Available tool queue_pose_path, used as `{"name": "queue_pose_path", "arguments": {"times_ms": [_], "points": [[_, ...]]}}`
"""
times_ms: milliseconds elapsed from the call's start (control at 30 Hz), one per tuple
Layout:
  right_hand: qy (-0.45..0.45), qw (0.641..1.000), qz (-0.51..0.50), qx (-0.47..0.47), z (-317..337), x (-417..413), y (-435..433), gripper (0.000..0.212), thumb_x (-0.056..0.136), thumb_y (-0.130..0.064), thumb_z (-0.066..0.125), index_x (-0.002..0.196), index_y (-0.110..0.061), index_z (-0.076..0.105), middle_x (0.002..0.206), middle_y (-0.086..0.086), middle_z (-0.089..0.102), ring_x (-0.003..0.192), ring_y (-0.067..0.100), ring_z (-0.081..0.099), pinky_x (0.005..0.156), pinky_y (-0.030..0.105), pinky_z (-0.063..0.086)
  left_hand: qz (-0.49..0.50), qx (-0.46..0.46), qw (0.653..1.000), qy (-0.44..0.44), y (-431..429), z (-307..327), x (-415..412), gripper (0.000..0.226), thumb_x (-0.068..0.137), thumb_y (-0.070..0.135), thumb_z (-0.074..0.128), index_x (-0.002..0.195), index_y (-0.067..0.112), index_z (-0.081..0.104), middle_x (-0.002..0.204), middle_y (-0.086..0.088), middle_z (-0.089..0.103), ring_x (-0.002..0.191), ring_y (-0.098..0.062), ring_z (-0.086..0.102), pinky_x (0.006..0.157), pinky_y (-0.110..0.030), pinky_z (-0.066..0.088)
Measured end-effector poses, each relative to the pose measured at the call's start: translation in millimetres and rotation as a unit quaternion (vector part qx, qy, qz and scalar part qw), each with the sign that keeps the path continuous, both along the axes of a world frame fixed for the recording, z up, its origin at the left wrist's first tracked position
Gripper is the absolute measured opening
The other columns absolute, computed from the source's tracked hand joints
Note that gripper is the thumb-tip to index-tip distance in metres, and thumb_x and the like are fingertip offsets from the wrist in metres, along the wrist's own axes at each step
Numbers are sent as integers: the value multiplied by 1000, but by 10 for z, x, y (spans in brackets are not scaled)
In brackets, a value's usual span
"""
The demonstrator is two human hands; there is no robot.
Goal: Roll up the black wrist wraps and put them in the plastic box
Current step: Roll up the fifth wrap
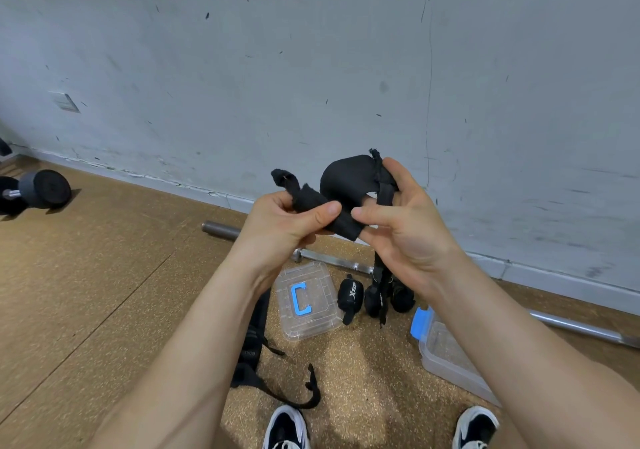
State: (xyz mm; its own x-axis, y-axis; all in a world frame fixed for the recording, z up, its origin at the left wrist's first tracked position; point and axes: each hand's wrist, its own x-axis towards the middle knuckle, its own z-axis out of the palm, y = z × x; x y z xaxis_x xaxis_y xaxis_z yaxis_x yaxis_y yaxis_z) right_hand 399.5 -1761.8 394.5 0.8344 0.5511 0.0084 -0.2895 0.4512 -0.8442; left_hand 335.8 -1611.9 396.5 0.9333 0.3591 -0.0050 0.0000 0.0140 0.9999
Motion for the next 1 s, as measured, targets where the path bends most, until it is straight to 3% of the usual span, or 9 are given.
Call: {"name": "queue_pose_path", "arguments": {"times_ms": [100,233,333,400,533,733,833,900,1000], "points": [[-27,999,1,-20,-25,-29,25,84,80,26,56,146,-22,35,126,15,63,110,28,68,93,46,56,9,8,1000,-20,-22,-9,21,30,59,27,89,75,17,66,70,-5,69,72,-27,64,71,-40,47],[-63,997,5,-48,-52,-54,57,93,77,22,66,150,-23,31,130,11,63,115,26,66,99,46,52,-1,0,999,-32,-11,-24,27,26,71,11,82,76,17,57,57,7,55,53,-8,50,49,-20,39],[-75,995,0,-60,-56,-60,72,88,77,25,63,147,-21,34,126,11,65,112,24,68,95,43,55,-16,-11,999,-28,27,-47,27,20,75,16,84,79,17,64,62,3,54,51,-9,45,46,-20,33],[-54,997,-4,-55,-36,-44,65,87,78,26,61,147,-21,35,126,10,64,109,23,69,88,39,58,-53,-21,998,-27,74,-49,11,20,74,20,84,82,18,66,69,-2,57,52,-11,49,50,-22,37],[-4,1000,8,-20,7,-5,21,85,81,28,53,150,-15,31,118,11,63,86,13,73,74,31,61,-176,-47,982,-53,205,-53,-35,46,68,-7,75,108,9,61,95,-12,67,80,-21,67,73,-27,55],[22,999,31,-3,29,-18,18,62,83,26,51,125,-19,46,102,6,72,86,17,74,74,33,62,-95,-2,995,-43,182,-69,-18,27,66,7,77,89,20,71,76,-1,72,73,-16,68,76,-33,57],[8,999,30,-11,19,-12,16,66,83,26,51,132,-18,45,87,2,73,83,17,74,79,37,61,-98,21,994,-47,166,-80,-9,31,66,14,83,92,10,68,83,-1,73,81,-15,69,75,-27,54],[-4,999,27,-30,8,-5,12,72,82,26,51,136,-20,43,80,0,75,83,16,73,77,37,61,-86,29,995,-44,159,-95,3,38,63,25,87,94,9,71,93,-9,74,93,-22,69,84,-33,52],[3,999,14,-40,-13,15,9,84,81,26,53,148,-22,33,100,5,71,89,17,73,75,35,60,-73,27,996,-37,143,-69,-8,45,61,29,88,95,4,72,100,-20,72,100,-35,68,95,-46,52]]}}
